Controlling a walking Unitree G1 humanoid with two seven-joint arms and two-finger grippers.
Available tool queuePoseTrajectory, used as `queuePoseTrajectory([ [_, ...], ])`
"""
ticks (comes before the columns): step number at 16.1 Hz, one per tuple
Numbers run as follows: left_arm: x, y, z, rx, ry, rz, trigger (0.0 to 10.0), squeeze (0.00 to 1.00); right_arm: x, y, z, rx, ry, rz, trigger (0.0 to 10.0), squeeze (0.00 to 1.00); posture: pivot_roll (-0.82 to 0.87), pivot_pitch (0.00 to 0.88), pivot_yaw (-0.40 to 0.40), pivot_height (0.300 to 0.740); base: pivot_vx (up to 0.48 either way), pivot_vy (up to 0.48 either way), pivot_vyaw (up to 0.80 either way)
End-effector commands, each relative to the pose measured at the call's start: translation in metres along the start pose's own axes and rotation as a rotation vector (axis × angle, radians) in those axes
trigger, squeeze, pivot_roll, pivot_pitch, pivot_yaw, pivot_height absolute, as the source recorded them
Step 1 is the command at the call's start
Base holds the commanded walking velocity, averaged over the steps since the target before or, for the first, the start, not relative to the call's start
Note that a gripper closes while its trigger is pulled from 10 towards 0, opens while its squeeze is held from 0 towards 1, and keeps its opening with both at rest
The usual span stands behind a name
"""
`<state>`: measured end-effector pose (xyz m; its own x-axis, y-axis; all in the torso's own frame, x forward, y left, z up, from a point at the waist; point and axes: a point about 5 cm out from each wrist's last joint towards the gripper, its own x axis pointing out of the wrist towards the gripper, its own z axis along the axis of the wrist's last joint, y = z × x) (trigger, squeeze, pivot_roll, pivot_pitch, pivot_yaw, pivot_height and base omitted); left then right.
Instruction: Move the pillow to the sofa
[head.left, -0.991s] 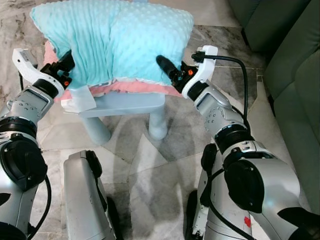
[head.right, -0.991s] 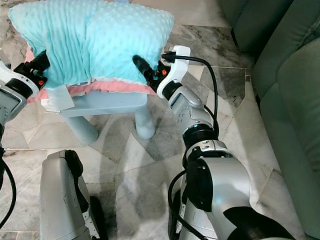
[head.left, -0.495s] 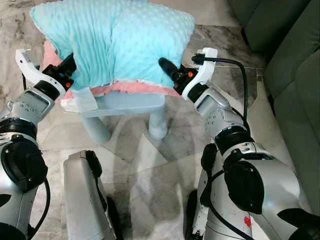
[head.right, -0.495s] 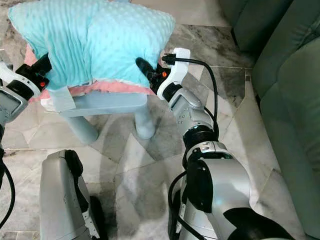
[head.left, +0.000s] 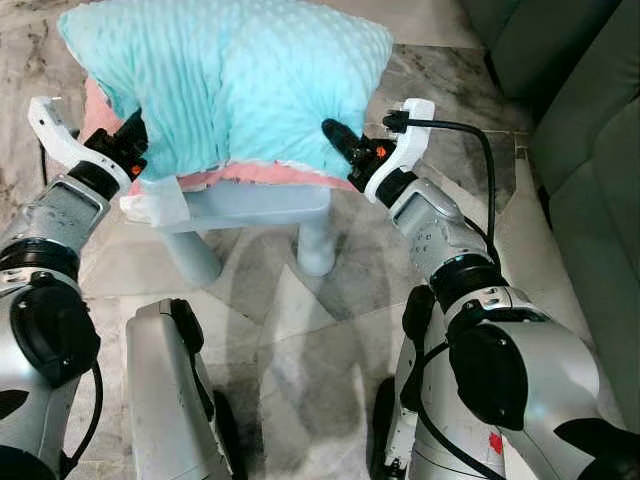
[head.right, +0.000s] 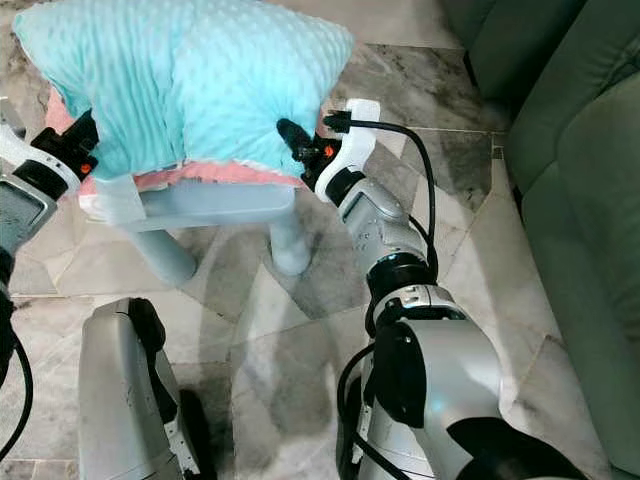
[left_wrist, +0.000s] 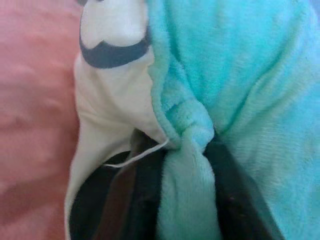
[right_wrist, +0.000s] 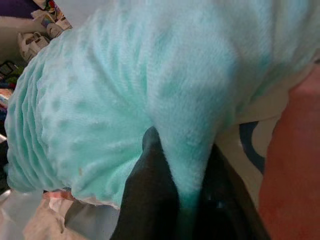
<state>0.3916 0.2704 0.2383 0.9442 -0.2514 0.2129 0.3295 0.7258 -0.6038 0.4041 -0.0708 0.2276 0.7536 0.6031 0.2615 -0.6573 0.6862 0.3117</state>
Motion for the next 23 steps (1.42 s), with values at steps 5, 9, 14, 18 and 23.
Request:
queuePoseTrajectory([
  [5,0.011,-0.019,-0.005,0.183,-0.011,-0.117,0.0,0.0,-0.003,0.003,0.011,-0.227,0.01,0.098,0.0,0.0,-0.08,0.196,-0.047,0.39,0.0,0.0,0.0],
  [9,0.012,-0.018,-0.008,0.18,-0.055,-0.097,0.0,0.0,-0.008,-0.002,0.012,-0.293,0.008,0.083,0.0,0.0,-0.08,0.137,-0.046,0.39,0.0,0.0,0.0],
  [14,0.001,-0.009,-0.023,0.272,-0.193,0.008,0.0,0.0,-0.044,-0.018,0.006,-0.399,-0.076,-0.026,0.0,0.0,-0.1,0.0,-0.029,0.39,0.0,0.0,0.0],
  [18,-0.011,-0.014,-0.071,0.298,-0.201,0.018,0.0,0.0,-0.073,-0.02,-0.013,-0.497,-0.074,-0.093,0.0,0.0,-0.14,0.0,0.008,0.39,0.0,0.0,0.0],
  [23,-0.04,-0.013,-0.123,0.258,-0.153,0.123,0.0,0.0,-0.108,-0.029,-0.023,-0.52,-0.043,-0.229,0.0,0.0,-0.14,0.0,0.002,0.39,0.0,0.0,0.0],
])
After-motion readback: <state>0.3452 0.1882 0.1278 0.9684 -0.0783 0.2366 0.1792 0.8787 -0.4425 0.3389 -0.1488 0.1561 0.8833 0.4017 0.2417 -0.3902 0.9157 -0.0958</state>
